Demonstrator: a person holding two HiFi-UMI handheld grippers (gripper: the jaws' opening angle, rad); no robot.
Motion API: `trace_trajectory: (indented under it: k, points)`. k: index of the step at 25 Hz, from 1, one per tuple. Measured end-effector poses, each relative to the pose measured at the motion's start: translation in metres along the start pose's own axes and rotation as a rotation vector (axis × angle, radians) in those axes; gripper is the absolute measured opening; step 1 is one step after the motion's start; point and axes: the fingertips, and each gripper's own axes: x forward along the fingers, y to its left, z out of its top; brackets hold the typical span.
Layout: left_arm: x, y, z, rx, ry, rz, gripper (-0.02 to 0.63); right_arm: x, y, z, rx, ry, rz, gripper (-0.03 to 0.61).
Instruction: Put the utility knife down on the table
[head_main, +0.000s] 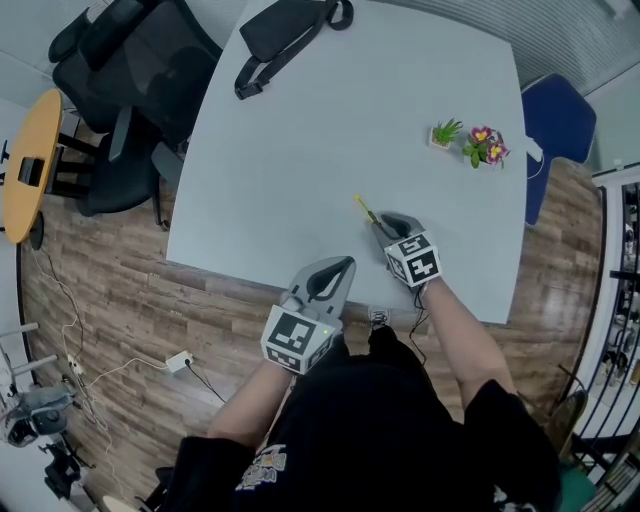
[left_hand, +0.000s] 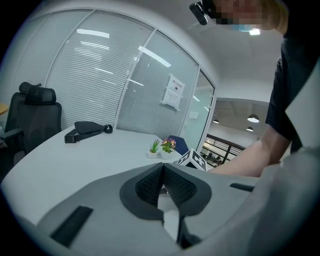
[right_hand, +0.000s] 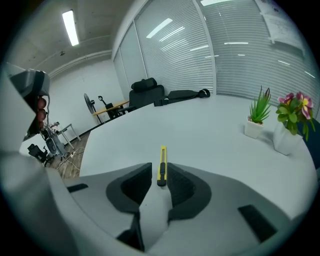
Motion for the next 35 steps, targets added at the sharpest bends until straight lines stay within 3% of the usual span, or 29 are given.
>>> trace_trajectory:
  k: [5, 9, 18, 25, 31, 35]
  points:
    - [-0.003, -0.01, 0.011, 0.014, -0.033, 0.034, 0.005, -0.031, 0.001, 0.026, -0.01, -0.089, 0.005, 0.078]
    - [-0.004, -0.021, 0.021, 0.029, -0.063, 0.067, 0.005, -0.067, 0.005, 0.053, -0.03, -0.183, 0.02, 0.003]
    - [-0.013, -0.065, 0.05, 0.059, -0.165, 0.157, 0.005, -0.174, 0.037, 0.107, -0.168, -0.397, 0.147, 0.003]
    - [-0.041, -0.086, 0.071, 0.079, -0.248, 0.277, 0.005, -0.248, 0.06, 0.132, -0.201, -0.551, 0.257, 0.003]
    - [-0.075, -0.089, 0.075, 0.087, -0.28, 0.347, 0.006, -0.27, 0.082, 0.133, -0.201, -0.596, 0.307, 0.003]
    - [-0.095, -0.086, 0.07, 0.089, -0.281, 0.344, 0.005, -0.269, 0.099, 0.126, -0.192, -0.587, 0.299, 0.003]
